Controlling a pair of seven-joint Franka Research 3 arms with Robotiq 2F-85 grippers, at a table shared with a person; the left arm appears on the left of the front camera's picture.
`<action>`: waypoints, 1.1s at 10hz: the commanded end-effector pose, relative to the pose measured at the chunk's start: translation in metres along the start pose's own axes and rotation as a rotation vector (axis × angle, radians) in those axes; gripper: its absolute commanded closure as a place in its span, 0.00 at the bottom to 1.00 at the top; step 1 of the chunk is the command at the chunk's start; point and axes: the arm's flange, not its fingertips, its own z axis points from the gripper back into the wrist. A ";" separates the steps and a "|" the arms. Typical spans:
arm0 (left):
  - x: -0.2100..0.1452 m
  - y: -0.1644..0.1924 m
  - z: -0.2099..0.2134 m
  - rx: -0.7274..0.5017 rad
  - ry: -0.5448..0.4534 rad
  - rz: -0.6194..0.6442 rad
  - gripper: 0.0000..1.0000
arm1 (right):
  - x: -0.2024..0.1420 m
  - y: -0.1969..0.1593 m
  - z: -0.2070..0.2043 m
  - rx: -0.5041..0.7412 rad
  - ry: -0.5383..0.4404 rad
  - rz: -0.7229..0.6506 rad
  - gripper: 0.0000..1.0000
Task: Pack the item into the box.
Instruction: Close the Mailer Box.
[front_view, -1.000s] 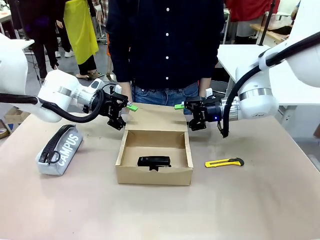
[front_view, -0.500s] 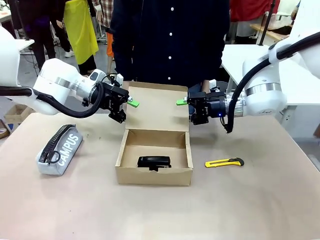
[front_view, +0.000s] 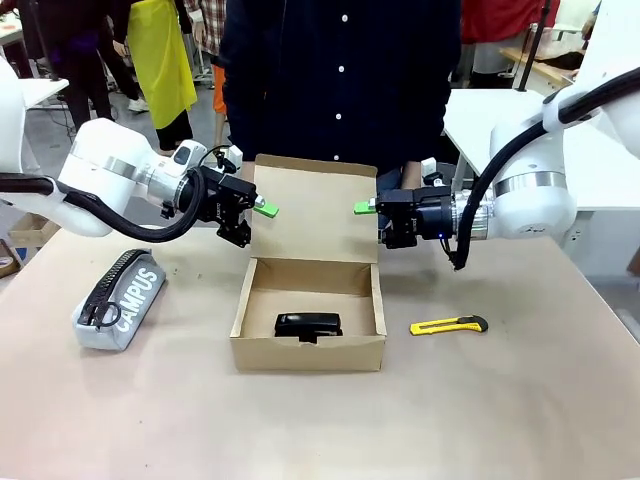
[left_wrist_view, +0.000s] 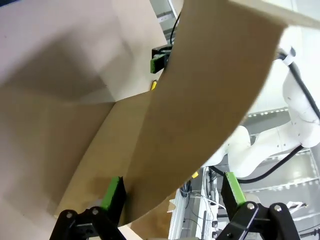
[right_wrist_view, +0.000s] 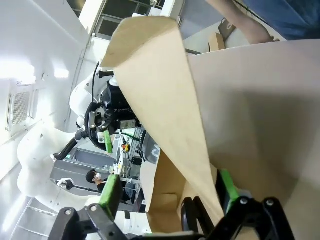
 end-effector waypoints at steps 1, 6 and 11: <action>0.001 0.001 0.002 0.016 0.013 -0.005 0.00 | 0.003 0.001 0.000 -0.013 0.018 -0.004 0.00; 0.001 0.001 0.002 0.016 0.013 -0.005 0.00 | -0.001 -0.001 0.000 -0.003 0.005 0.000 0.00; -0.016 -0.020 0.000 0.054 -0.145 -0.296 0.00 | -0.029 0.031 0.003 0.013 -0.034 0.312 0.00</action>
